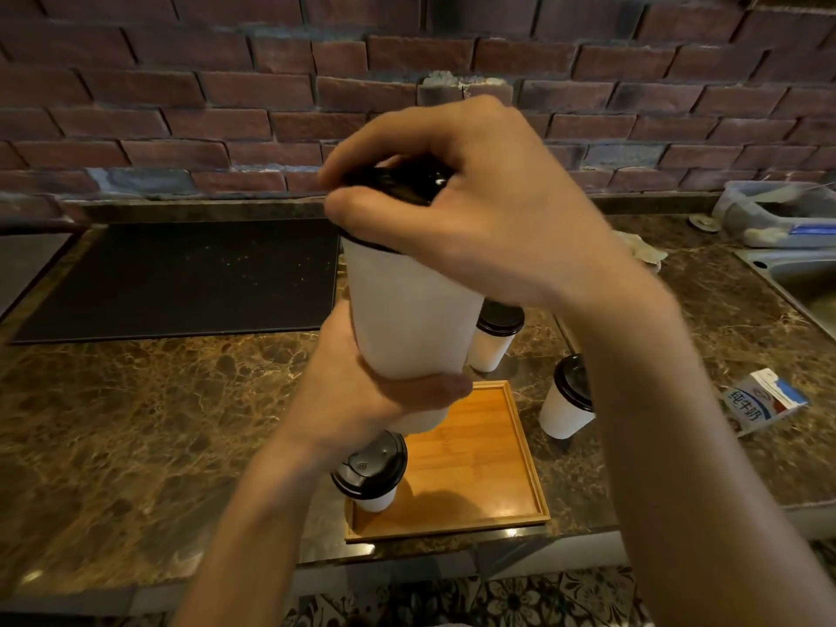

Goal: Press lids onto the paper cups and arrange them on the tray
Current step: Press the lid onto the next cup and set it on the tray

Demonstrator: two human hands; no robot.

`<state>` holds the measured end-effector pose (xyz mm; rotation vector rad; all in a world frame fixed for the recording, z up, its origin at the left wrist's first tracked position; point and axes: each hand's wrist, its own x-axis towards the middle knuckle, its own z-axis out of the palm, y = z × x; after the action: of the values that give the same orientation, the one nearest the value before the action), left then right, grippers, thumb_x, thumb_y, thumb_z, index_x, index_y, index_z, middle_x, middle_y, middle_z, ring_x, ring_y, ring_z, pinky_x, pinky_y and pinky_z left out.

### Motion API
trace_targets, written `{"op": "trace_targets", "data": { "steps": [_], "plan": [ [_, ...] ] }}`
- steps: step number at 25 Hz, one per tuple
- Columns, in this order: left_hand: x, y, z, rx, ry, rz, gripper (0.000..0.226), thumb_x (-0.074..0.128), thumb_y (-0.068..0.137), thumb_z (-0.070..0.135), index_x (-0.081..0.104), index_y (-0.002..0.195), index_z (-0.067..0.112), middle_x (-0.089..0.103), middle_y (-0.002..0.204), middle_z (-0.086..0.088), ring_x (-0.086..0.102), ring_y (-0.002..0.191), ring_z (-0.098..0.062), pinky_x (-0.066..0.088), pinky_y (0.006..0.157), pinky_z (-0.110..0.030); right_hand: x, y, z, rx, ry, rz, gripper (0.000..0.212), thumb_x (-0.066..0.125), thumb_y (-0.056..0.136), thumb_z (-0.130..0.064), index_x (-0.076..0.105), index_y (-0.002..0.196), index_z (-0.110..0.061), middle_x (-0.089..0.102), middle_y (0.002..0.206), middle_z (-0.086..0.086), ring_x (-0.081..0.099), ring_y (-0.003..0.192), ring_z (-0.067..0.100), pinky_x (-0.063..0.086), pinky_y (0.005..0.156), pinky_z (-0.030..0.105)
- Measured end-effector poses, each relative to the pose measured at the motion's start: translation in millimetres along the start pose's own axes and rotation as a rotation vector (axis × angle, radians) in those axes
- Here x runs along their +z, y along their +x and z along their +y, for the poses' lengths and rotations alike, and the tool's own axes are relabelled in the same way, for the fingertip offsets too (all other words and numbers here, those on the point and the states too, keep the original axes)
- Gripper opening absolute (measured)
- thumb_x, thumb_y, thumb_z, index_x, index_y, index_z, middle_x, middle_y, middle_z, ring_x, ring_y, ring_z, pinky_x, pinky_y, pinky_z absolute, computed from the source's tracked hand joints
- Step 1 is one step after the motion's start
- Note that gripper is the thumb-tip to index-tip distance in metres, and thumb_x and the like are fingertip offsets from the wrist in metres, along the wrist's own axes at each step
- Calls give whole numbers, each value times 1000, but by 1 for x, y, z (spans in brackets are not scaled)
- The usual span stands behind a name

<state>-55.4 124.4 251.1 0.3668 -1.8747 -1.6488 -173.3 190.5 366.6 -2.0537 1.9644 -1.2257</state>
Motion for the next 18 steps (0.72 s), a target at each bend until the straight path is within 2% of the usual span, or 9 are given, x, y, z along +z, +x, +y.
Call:
{"op": "trace_targets", "data": {
  "steps": [2, 4, 6, 7, 9, 11, 14, 16, 18],
  "plan": [
    [-13, 7, 3, -50, -58, -219, 79, 83, 46, 22, 53, 119, 13, 65, 105, -4, 65, 98, -23, 57, 76, -36, -13, 2, 10, -120, 255, -225, 25, 61, 92, -22, 62, 117, -20, 65, 112, 0, 61, 105, 7, 50, 83, 21],
    [-18, 10, 2, -92, -118, -343, 76, 80, 47, 15, 54, 118, 10, 63, 107, -13, 62, 101, -32, 54, 84, -49, -15, 4, 17, -185, 358, -300, 32, 60, 92, -13, 53, 123, -17, 63, 117, 11, 61, 111, 17, 50, 88, 26],
    [-15, 11, -2, -138, -98, -274, 81, 81, 45, 19, 53, 120, 10, 62, 109, -16, 61, 103, -34, 52, 85, -56, -7, 4, 18, -86, 310, -212, 25, 60, 92, -15, 62, 117, -18, 67, 113, 6, 62, 109, 13, 51, 89, 25],
    [-12, 11, -5, -139, -63, -185, 83, 83, 43, 24, 54, 119, 12, 63, 108, -12, 62, 102, -30, 53, 82, -54, -2, 4, 16, -25, 241, -141, 20, 61, 92, -22, 68, 110, -21, 69, 108, -3, 63, 105, 7, 52, 87, 23],
    [-4, 11, -8, -127, 25, 17, 87, 85, 39, 36, 53, 119, 20, 64, 104, 0, 64, 97, -17, 56, 71, -38, 12, 6, 12, 104, -8, -21, 18, 59, 90, -40, 72, 100, -35, 68, 95, -18, 63, 94, 4, 55, 81, 29],
    [3, 13, -10, -116, 77, 132, 94, 85, 39, 40, 48, 124, 21, 63, 107, 1, 64, 96, -15, 55, 67, -28, 25, 9, 8, 159, -152, 72, 18, 55, 89, -49, 71, 95, -40, 68, 88, -18, 62, 86, 6, 56, 73, 35],
    [5, 15, -6, -98, 122, 151, 98, 84, 38, 43, 46, 125, 21, 62, 107, 3, 63, 94, -10, 55, 65, -24, 22, 12, 9, 140, -122, 115, 17, 56, 90, -45, 71, 93, -38, 70, 87, -16, 64, 86, 5, 55, 75, 36],
    [-2, 16, -5, -102, 101, 80, 93, 84, 37, 41, 51, 121, 19, 64, 102, 5, 65, 92, -10, 56, 67, -26, 9, 13, 17, 21, 15, 0, 13, 58, 92, -33, 71, 96, -32, 72, 97, -13, 64, 96, 4, 54, 85, 33],
    [-9, 17, -5, -124, -6, -68, 85, 84, 39, 31, 55, 118, 15, 66, 102, -4, 66, 95, -22, 57, 75, -37, -3, 12, 23, -95, 245, -165, 15, 59, 93, -16, 68, 104, -21, 71, 108, 1, 64, 107, 10, 51, 93, 31]
  ]
}}
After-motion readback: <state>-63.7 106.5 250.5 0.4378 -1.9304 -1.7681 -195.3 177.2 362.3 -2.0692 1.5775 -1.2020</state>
